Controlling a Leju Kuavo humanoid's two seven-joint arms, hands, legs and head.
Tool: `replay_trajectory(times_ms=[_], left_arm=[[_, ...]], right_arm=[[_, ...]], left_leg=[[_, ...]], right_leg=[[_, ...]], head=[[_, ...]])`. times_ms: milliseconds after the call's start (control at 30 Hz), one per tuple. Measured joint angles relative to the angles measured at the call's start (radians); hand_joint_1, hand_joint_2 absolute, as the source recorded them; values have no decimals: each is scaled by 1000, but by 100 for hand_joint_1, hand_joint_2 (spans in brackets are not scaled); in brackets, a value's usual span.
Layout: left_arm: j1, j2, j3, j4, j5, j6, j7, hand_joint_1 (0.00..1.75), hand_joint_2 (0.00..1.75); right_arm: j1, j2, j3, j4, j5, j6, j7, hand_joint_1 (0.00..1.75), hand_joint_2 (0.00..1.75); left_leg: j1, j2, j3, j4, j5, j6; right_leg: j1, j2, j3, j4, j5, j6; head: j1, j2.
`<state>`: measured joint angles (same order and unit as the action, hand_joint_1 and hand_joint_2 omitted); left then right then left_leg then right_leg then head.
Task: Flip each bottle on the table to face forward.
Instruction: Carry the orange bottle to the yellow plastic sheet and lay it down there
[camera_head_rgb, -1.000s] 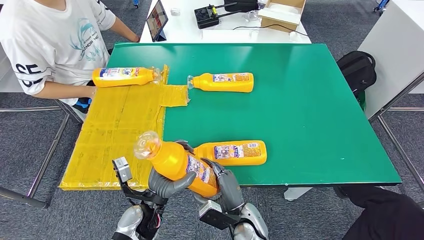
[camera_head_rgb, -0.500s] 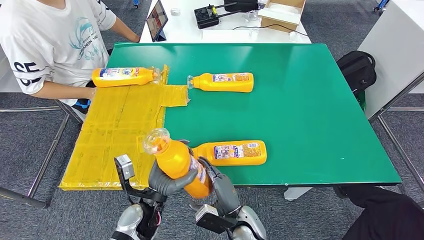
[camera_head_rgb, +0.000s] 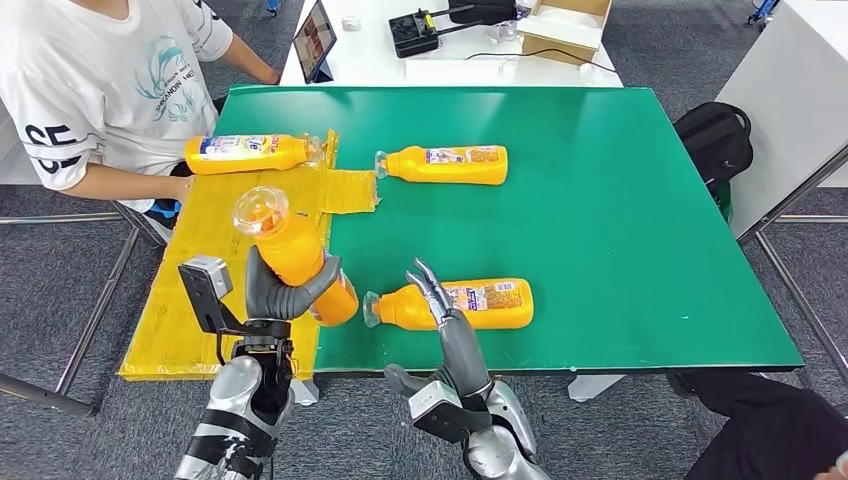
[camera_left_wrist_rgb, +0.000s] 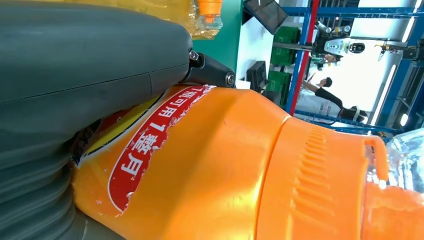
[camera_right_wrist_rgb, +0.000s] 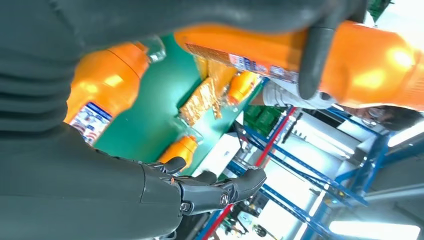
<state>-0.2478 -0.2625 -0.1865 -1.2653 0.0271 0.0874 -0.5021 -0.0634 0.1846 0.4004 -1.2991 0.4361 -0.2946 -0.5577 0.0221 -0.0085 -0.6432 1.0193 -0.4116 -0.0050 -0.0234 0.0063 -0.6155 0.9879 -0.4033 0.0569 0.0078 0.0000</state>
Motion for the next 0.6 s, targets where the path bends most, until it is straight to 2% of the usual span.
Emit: replay_trajectory(times_ms=[333,500,600], left_arm=[[-17,0,21,19,3,15,-3,175,175],[-44,11,60,21,-30,163,-53,175,175],[-78,31,87,21,-141,283,-90,175,175]], right_arm=[[0,0,1,-35,-6,-5,-4,0,0],[-9,13,1,-43,-84,-54,-50,0,0],[-18,21,-2,-48,-131,-82,-76,0,0]], left_leg=[[0,0,0,0,-1,0],[0,0,0,0,0,0],[0,0,0,0,0,0]], right_leg=[[0,0,0,0,0,0],[0,0,-1,0,0,0],[0,0,0,0,0,0]], head=[[0,0],[0,0],[0,0]])
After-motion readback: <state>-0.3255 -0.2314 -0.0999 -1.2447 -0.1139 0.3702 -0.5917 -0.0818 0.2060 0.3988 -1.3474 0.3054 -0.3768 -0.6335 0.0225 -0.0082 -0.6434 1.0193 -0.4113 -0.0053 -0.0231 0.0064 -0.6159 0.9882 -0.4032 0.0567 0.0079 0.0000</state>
